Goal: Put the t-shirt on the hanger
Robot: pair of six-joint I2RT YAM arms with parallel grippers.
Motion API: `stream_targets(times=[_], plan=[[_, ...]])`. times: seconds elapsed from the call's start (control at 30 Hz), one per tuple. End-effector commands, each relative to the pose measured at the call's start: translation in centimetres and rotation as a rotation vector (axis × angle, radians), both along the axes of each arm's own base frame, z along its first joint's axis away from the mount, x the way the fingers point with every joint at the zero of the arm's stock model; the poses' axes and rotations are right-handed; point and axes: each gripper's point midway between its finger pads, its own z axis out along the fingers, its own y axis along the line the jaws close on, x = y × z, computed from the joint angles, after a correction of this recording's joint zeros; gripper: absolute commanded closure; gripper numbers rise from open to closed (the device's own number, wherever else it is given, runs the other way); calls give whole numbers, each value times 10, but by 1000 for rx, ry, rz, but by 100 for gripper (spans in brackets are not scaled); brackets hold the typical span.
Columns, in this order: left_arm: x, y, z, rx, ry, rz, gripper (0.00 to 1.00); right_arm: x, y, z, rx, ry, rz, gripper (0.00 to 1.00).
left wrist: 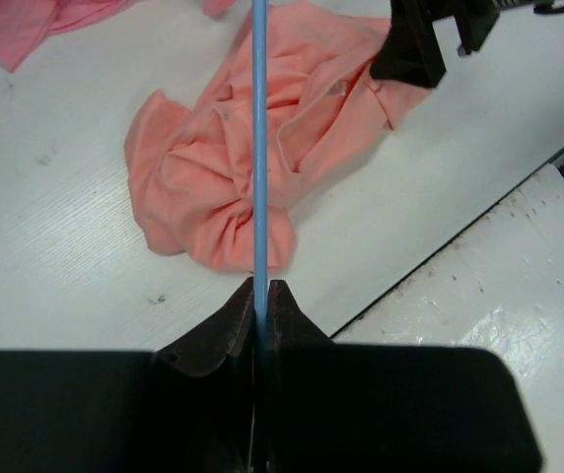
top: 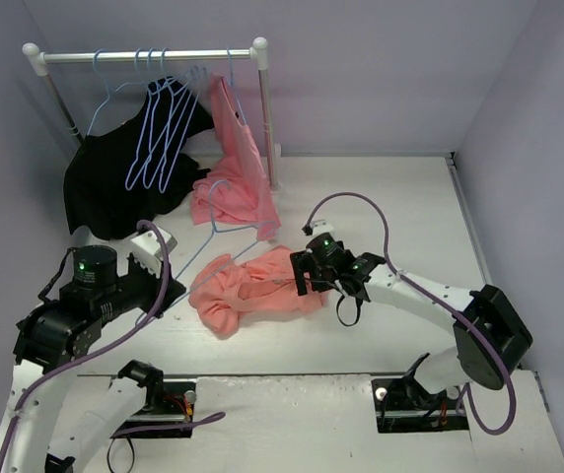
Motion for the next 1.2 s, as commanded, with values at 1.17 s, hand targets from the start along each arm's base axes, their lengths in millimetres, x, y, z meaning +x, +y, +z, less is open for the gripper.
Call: stream_targets(times=[1.17], plan=[[16, -13, 28, 27, -88, -63, 100, 8, -15, 48, 258, -85, -520, 32]])
